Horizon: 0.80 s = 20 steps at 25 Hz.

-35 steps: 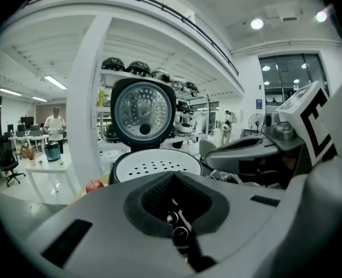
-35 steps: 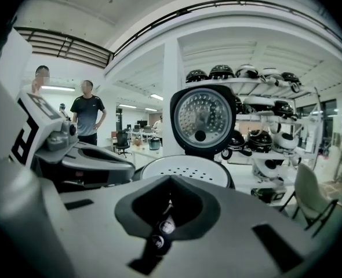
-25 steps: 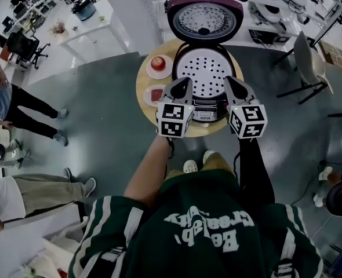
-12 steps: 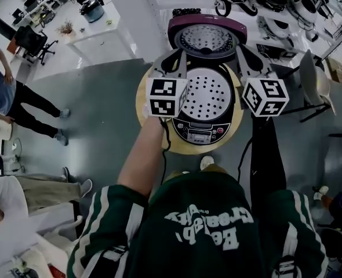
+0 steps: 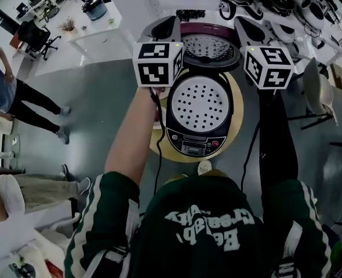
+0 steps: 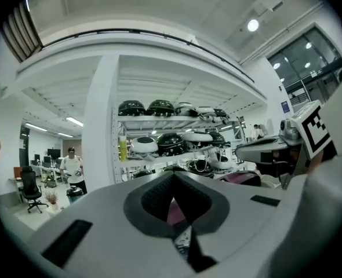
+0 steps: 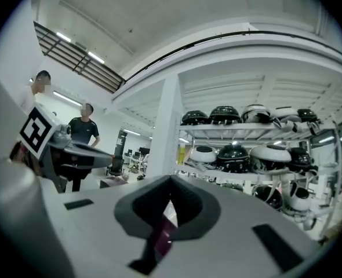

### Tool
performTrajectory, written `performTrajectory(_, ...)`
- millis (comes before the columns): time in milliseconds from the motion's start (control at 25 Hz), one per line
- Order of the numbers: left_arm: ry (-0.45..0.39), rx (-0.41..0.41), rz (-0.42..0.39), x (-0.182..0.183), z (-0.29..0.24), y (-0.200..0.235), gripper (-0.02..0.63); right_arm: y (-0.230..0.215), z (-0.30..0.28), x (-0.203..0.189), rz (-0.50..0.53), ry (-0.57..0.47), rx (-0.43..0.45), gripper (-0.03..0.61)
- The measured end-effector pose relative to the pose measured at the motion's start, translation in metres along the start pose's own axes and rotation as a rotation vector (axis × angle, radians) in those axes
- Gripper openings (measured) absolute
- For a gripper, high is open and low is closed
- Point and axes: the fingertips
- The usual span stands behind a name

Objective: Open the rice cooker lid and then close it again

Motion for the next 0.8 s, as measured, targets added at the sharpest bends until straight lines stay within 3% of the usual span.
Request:
performTrajectory(160,0.051,0.009,-0.017,0.002,-0.023,0.007,-0.005,-0.013,-0.018,-0.015,-0.004,0.081,0.009,0.005)
performTrajectory(320,0.155,-0.006,-0.004,-0.024,-0.045,0.012,-0.005,-0.016,-0.025,-0.030,-0.017,0.121,0.019,0.003)
performTrajectory(520,0.168,-0.032,0.077,-0.030,-0.045,0.014,-0.005,-0.015,-0.025,-0.032,-0.055,0.132,0.063,0.003)
performTrajectory(800,0.161,-0.057,0.107,-0.032,-0.028,0.011,-0.005,-0.004,-0.014,-0.034,-0.085,0.141,0.085,0.003)
Point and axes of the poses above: the fingertips, and each gripper's own axes: z backward along the fingers, y to its left, x out of its top, and after that the axes turned 4 degrees about x, right-handed
